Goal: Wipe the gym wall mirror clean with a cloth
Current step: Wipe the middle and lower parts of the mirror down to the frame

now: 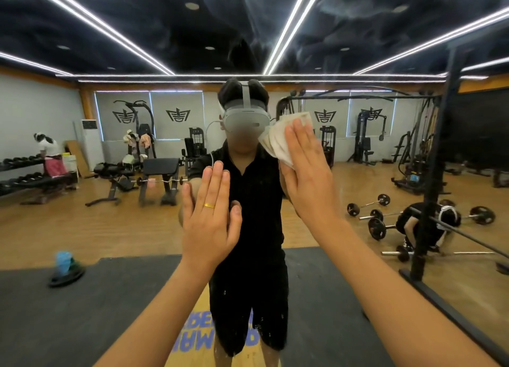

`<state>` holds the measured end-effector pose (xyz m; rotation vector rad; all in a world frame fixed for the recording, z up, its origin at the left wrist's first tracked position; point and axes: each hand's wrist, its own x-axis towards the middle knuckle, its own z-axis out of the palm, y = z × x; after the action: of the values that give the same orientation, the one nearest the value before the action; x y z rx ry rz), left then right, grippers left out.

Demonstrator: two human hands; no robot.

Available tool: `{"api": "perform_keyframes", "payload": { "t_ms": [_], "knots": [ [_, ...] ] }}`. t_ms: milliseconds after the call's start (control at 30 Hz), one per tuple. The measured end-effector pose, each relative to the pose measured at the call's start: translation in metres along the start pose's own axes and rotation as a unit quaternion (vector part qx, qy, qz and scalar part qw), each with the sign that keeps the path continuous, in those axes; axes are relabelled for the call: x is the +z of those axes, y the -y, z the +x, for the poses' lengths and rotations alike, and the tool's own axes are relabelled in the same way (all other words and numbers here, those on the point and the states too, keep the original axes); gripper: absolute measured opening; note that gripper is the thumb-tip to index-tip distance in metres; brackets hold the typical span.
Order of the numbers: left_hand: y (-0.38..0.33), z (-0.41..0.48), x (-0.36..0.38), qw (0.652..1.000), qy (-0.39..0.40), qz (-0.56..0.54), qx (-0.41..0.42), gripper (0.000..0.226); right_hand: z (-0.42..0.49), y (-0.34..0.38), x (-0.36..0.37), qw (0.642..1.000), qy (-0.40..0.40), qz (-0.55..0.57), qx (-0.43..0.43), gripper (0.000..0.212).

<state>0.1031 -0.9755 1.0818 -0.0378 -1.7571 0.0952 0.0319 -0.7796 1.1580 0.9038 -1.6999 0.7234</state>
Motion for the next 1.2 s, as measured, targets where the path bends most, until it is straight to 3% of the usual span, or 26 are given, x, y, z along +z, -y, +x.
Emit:
{"api": "perform_keyframes", "payload": {
  "t_ms": [67,167,333,467,767,1033,1200],
  "knots": [
    [-0.015,0.011,-0.011,0.998,-0.013,-0.059,-0.018,0.059,-0.001,-0.004,-0.002,1.0,0.01,0.008,-0.007,0.065],
    [-0.043,0.038,-0.025,0.991,-0.043,-0.12,0.031,0.053,0.002,-0.009,-0.002,1.0,0.004,0.017,-0.024,0.067],
    [-0.073,0.069,-0.023,0.988,-0.015,-0.122,0.098,0.049,-0.003,-0.015,-0.008,0.999,0.03,0.022,-0.036,0.067],
    [-0.08,0.072,-0.01,0.993,0.04,-0.091,0.058,0.051,-0.03,-0.036,-0.018,0.998,0.01,-0.008,-0.063,0.065],
    [-0.113,0.082,0.0,0.996,0.022,-0.082,-0.025,0.05,-0.098,-0.128,-0.046,0.989,-0.045,-0.124,-0.071,0.061],
    [-0.138,0.09,0.032,0.993,-0.039,-0.048,-0.1,0.048,-0.103,-0.141,-0.031,0.977,-0.076,-0.171,-0.099,0.057],
    [-0.158,0.078,0.042,0.993,-0.021,-0.044,-0.104,0.059,-0.103,-0.145,-0.029,0.977,-0.077,-0.175,-0.094,0.059]
  ]
}}
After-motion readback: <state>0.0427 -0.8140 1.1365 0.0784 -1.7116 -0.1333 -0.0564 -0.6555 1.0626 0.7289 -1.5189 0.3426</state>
